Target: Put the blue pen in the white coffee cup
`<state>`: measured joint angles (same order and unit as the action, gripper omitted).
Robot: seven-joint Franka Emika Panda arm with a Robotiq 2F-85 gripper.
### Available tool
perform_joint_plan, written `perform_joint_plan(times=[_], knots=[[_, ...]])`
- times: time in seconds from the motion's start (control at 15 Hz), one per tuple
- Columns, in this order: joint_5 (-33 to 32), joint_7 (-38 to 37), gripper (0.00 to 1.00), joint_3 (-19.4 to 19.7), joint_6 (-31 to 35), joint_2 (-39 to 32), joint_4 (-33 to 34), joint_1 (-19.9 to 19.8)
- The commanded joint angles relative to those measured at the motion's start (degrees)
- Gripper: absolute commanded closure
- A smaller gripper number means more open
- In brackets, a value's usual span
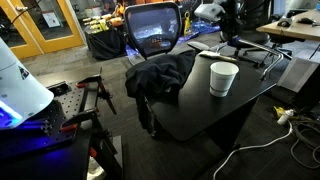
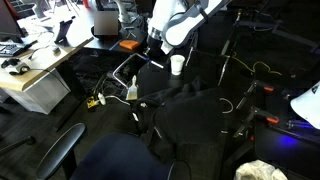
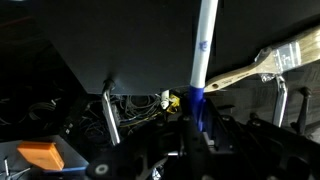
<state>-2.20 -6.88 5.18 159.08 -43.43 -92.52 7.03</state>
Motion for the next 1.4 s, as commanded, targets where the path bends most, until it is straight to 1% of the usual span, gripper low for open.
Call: perform_joint_plan(times=[0.0, 0.47, 0.53, 0.87, 0.93, 1.0, 1.07, 1.33], knots=[[-1.9, -1.1, 0.96, 1.3, 2.1, 11.5, -13.2, 1.8], [-2.3, 3.8, 0.96, -1.9, 1.0, 26.4, -27.0, -1.1], [-2.3, 4.0, 0.96, -2.0, 1.1, 28.0, -28.4, -1.4], [0.2, 9.7, 0.96, -4.7, 0.9, 34.4, -34.4, -4.8], [2.1, 13.0, 0.96, -6.1, 0.7, 35.1, -35.1, -5.9], [-0.7, 8.2, 0.96, -4.4, 0.2, 31.5, -31.3, -4.4], [-0.4, 8.8, 0.83, -4.7, 0.1, 32.0, -31.8, -4.7], [-0.5, 8.8, 0.83, -4.7, 0.1, 31.5, -31.6, -4.7]])
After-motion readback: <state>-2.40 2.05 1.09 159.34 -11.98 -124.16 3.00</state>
